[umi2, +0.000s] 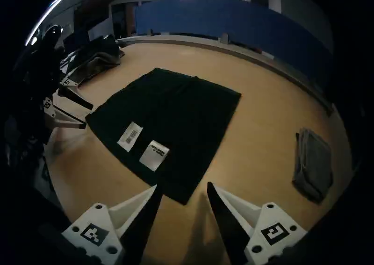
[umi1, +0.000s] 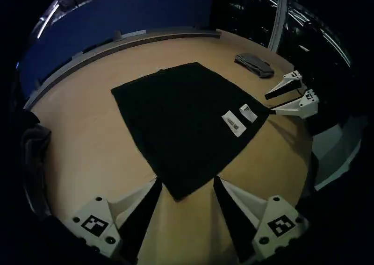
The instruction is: Fold towel
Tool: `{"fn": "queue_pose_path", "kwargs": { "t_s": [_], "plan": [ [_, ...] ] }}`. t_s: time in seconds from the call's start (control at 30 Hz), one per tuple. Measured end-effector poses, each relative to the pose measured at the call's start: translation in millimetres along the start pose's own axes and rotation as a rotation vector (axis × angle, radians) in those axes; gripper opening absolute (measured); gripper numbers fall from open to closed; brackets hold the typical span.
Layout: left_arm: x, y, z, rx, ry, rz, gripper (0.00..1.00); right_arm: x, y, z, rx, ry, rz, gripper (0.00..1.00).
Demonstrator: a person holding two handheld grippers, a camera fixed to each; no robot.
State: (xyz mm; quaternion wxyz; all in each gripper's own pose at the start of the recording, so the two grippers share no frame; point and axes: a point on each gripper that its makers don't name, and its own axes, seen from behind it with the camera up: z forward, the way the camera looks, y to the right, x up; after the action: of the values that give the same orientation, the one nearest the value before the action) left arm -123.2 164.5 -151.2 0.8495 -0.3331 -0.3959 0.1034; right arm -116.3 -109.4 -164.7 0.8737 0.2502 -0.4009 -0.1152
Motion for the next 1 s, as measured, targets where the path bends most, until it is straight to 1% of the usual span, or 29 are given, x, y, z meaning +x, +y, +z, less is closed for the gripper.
{"fn": "queue_pose_path", "kwargs": {
  "t_s": [0.07, 0.13, 0.2, 0.37, 0.4, 0.43, 0.5, 0.6, 0.63, 0.67, 0.8, 0.93, 1.0],
  "plan": [
    [-3.5, 0.3, 1.3, 0.005, -0.013, -0.001, 0.71, -1.6, -1.7, 0.0, 0.008, -0.006, 0.000, 0.66],
    [-6.2, 0.0, 2.5, 0.011, -0.023, -0.004, 0.62, -3.6, -3.8, 0.4, 0.018, -0.012, 0.002, 0.61],
    [-8.0, -0.5, 3.4, 0.017, -0.029, -0.010, 0.59, -5.8, -5.9, 1.0, 0.027, -0.019, 0.004, 0.59],
    [-8.1, -1.7, 2.1, 0.017, -0.033, -0.019, 0.55, -12.5, -7.5, 2.3, 0.025, -0.032, 0.002, 0.58],
    [-8.2, -2.1, 2.1, 0.018, -0.034, -0.019, 0.54, -13.6, -7.8, 2.5, 0.025, -0.034, 0.001, 0.53],
    [-8.1, -2.6, 1.9, 0.018, -0.035, -0.018, 0.53, -14.5, -8.3, 2.9, 0.027, -0.035, 0.001, 0.46],
    [-7.8, -3.6, 1.5, 0.020, -0.037, -0.014, 0.52, -15.9, -9.1, 3.6, 0.030, -0.038, 0.000, 0.43],
    [-8.0, -4.9, 1.4, 0.027, -0.041, -0.010, 0.50, -16.1, -8.1, 4.4, 0.023, -0.035, 0.002, 0.42],
    [-9.0, -5.7, 2.4, 0.032, -0.043, -0.008, 0.48, -16.0, -7.6, 4.5, 0.020, -0.034, 0.005, 0.42],
    [-9.8, -6.4, 3.3, 0.037, -0.045, -0.006, 0.45, -15.8, -7.1, 4.6, 0.018, -0.034, 0.008, 0.39],
    [-9.0, -13.9, 5.3, 0.074, -0.047, 0.005, 0.23, -16.0, -4.6, 4.9, 0.010, -0.031, 0.016, 0.28],
    [-8.5, -13.4, 4.5, 0.067, -0.050, -0.006, 0.22, -16.2, -3.8, 4.5, 0.009, -0.031, 0.023, 0.16],
    [-8.7, -13.4, 4.2, 0.063, -0.050, -0.012, 0.22, -16.2, -3.5, 4.4, 0.008, -0.031, 0.027, 0.13]
  ]
}}
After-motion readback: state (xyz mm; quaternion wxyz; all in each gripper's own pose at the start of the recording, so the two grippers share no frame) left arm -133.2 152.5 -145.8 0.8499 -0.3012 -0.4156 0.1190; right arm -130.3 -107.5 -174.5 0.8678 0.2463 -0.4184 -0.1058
